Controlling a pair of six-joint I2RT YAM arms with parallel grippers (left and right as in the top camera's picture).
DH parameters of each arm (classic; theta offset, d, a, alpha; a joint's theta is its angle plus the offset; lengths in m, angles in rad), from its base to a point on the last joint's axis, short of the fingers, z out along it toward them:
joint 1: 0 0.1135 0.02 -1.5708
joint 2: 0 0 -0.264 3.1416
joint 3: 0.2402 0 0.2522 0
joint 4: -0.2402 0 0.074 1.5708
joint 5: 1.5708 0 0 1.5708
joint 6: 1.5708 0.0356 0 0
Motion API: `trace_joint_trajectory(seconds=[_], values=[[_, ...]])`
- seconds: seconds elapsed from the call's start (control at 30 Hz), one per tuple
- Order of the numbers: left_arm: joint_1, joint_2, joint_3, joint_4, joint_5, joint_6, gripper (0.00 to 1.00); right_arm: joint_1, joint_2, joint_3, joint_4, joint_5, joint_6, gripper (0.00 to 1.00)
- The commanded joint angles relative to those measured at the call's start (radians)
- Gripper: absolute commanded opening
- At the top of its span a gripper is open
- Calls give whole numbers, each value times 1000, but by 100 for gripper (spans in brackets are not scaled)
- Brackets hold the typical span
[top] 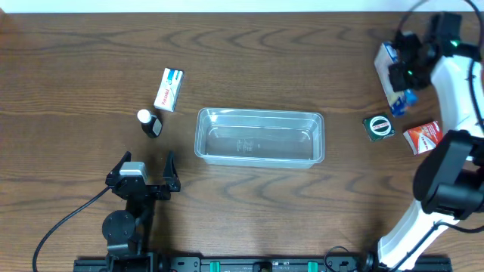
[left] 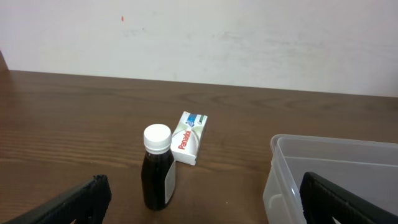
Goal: Pack container
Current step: 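Lift the blue box and carry it over the clear container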
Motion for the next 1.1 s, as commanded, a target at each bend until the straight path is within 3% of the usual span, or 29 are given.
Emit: trace_joint_trajectory(seconds=[0.0,0.27,0.5,0.73,1.07], values=[[5,-6,-18,-33,18,-1,98,106,-80,96,-21,76,5,1],[5,-6,-18,-33,18,-1,98,385,-148,267,-157,142,-37,1],[5,-6,-18,-33,18,-1,98,579,-217,302,-296,97,-72,1],[5,-6,-18,-33,18,-1,98,693,-216,270,-420,42,-117,1],[5,-6,-18,-33,18,-1,98,725,-213,139,-410,-56,-154,1]])
